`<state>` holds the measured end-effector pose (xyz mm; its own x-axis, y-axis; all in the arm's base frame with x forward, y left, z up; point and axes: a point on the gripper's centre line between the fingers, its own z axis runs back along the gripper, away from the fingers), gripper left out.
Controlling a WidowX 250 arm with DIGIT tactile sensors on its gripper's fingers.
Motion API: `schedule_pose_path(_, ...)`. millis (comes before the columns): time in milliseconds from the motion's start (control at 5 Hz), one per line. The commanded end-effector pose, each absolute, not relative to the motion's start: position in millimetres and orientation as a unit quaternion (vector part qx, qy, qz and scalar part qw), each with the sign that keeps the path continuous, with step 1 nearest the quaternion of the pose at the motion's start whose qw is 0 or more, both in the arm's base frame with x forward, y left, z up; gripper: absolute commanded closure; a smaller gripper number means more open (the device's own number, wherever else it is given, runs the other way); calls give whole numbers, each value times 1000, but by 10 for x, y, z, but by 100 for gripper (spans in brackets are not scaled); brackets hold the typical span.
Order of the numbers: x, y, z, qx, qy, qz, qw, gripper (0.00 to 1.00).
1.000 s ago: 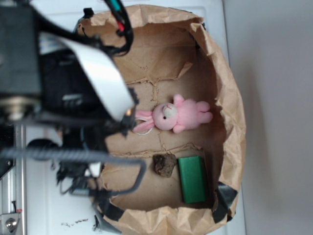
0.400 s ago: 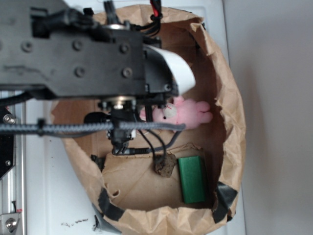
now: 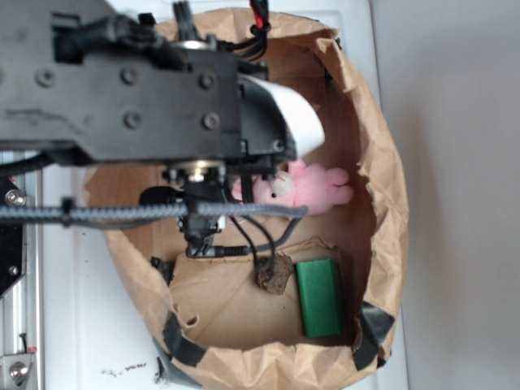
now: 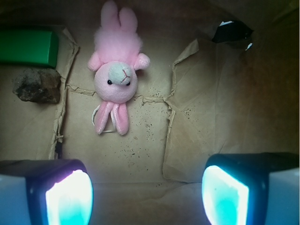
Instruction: Grab the pink bunny.
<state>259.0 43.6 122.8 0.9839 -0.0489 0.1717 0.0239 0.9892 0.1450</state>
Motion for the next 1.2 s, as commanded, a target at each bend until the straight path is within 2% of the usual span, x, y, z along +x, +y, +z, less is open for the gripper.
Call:
schedule_pose_path(0, 3061, 413, 1178, 29, -150, 2, 988, 0)
schedule_pose_path(200, 3210, 427, 1067, 40, -152, 5, 988, 0)
schedule_pose_path(800, 3443, 463, 892, 26, -124, 6, 992, 0)
schedule_pose_path(1000, 3440, 421, 812, 17, -108, 0, 994, 0)
